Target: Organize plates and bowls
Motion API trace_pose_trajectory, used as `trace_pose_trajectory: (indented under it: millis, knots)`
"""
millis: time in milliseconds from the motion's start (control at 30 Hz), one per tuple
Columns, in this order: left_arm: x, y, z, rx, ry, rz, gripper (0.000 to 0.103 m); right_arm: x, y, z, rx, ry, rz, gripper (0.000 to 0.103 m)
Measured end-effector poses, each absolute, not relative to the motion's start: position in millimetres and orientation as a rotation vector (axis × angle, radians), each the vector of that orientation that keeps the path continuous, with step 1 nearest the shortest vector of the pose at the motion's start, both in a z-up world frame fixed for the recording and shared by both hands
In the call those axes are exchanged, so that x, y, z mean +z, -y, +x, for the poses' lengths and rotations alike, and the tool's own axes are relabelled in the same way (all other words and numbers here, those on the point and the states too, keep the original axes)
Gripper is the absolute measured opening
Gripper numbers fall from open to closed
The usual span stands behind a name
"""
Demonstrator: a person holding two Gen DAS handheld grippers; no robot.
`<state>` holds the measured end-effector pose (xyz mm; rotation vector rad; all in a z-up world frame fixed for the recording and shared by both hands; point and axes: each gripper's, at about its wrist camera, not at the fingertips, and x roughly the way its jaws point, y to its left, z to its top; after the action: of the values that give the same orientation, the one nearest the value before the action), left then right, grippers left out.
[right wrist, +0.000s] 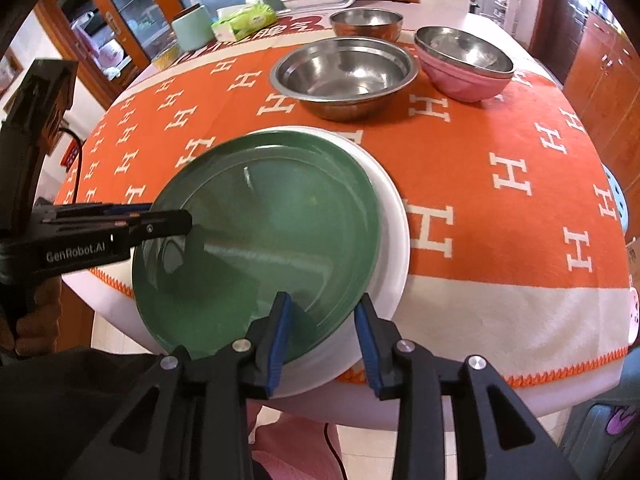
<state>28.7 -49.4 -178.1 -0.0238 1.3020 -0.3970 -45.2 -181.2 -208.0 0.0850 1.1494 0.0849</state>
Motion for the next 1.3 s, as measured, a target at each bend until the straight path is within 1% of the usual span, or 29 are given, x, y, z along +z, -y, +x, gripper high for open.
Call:
trace_pose_trajectory:
  millis: [233, 467, 667, 867, 933, 1000, 1067, 1100, 1133, 1167, 1300]
  knots:
    - [-177.4, 49.1, 24.1, -0.363, -1.303, -0.039, 0.035, -209.6, 183.2, -46.9, 0.129, -1.152, 0.08, 0.039]
    - [-170.5, 48.5, 15.6, -0.332, -1.287, -0.032, 0.042, -208.2, 184.9, -52.3, 0.162, -1.133, 0.08, 0.042]
    - [-152.4, 48.6, 9.1, -0.329, -1.229, -0.02, 0.044, -206.1, 187.3, -56.6, 0.168, -1.109, 0.09, 0.043]
    - [-134.2, 54.5, 7.1, -0.344, -1.191, 0.017, 0.051, -201.9, 190.9, -61.5, 0.154, -1.08, 0.1, 0.043]
    - [-128.6, 57.9, 7.1, -0.354, -1.18, 0.023, 0.055, -199.7, 193.0, -62.8, 0.146, -1.068, 0.105, 0.044]
    - [-121.2, 60.7, 8.0, -0.36, -1.171, 0.026, 0.062, -196.9, 195.6, -63.3, 0.136, -1.053, 0.113, 0.044]
    - [-112.7, 63.0, 9.2, -0.362, -1.163, 0.033, 0.065, -194.1, 198.4, -62.4, 0.127, -1.044, 0.123, 0.049]
    - [-108.5, 64.3, 9.1, -0.361, -1.156, 0.038, 0.069, -192.2, 200.0, -62.1, 0.122, -1.036, 0.131, 0.054]
    - [-105.2, 65.2, 10.0, -0.359, -1.149, 0.043, 0.072, -190.2, 201.1, -60.8, 0.119, -1.027, 0.139, 0.057]
    - [-99.9, 66.6, 11.6, -0.357, -1.14, 0.053, 0.075, -187.7, 203.2, -59.6, 0.115, -1.017, 0.151, 0.057]
    - [-88.0, 69.0, 20.0, -0.36, -1.131, 0.07, 0.077, -180.8, 210.9, -51.3, 0.107, -1.0, 0.185, 0.06]
